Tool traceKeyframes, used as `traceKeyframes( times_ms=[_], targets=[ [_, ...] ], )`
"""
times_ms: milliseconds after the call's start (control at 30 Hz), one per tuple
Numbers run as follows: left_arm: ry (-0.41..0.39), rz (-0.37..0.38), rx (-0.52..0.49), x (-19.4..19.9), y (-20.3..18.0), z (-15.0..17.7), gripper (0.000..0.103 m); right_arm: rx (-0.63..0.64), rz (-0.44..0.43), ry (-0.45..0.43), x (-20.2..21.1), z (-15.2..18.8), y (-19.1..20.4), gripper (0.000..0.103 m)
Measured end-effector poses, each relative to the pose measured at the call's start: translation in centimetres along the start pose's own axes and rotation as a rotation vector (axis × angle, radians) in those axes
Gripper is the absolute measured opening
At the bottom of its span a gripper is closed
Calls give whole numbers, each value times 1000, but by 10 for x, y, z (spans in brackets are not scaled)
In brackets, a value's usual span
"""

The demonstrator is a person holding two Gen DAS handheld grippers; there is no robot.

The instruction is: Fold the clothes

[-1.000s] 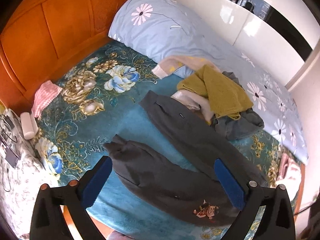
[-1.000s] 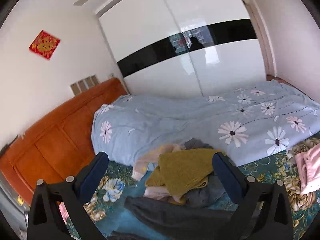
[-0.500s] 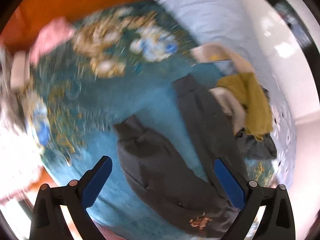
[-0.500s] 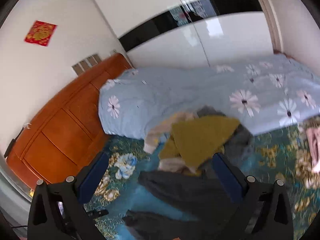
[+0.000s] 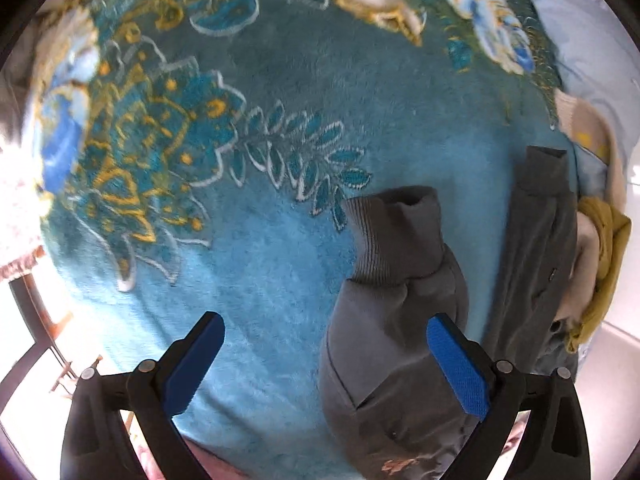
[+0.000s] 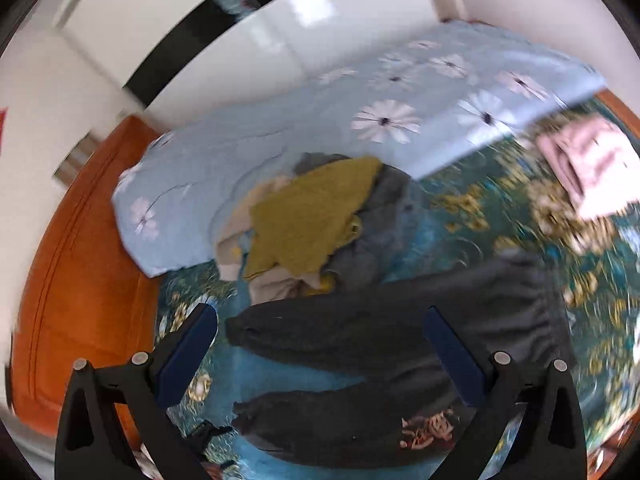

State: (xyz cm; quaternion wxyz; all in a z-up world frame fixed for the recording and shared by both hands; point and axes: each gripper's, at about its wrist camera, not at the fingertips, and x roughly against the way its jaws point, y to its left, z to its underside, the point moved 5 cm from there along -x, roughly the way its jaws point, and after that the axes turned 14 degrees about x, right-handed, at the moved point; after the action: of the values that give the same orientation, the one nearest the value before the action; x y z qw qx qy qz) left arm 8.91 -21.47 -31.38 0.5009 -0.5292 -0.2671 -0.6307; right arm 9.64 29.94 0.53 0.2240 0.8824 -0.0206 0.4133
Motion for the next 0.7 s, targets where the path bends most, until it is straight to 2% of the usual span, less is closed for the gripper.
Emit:
traceKeyframes(
  times_ms=[100,300,500,700],
  targets=[
    [35,-12,-19,-15,-3,2,102,-71,7,2,2,3,-14,103],
    [77,-42,-48,-32,-7,13,102,-133,-44,-30,4,-5,-17,103],
    [62,-38,-97,-27,-17,18,102,-119,-107,-91,9,-23,-3,103],
    [41,-43,-116,-26,-23,23,102,-171,-173,-69,2,-35,-3,103]
  ],
)
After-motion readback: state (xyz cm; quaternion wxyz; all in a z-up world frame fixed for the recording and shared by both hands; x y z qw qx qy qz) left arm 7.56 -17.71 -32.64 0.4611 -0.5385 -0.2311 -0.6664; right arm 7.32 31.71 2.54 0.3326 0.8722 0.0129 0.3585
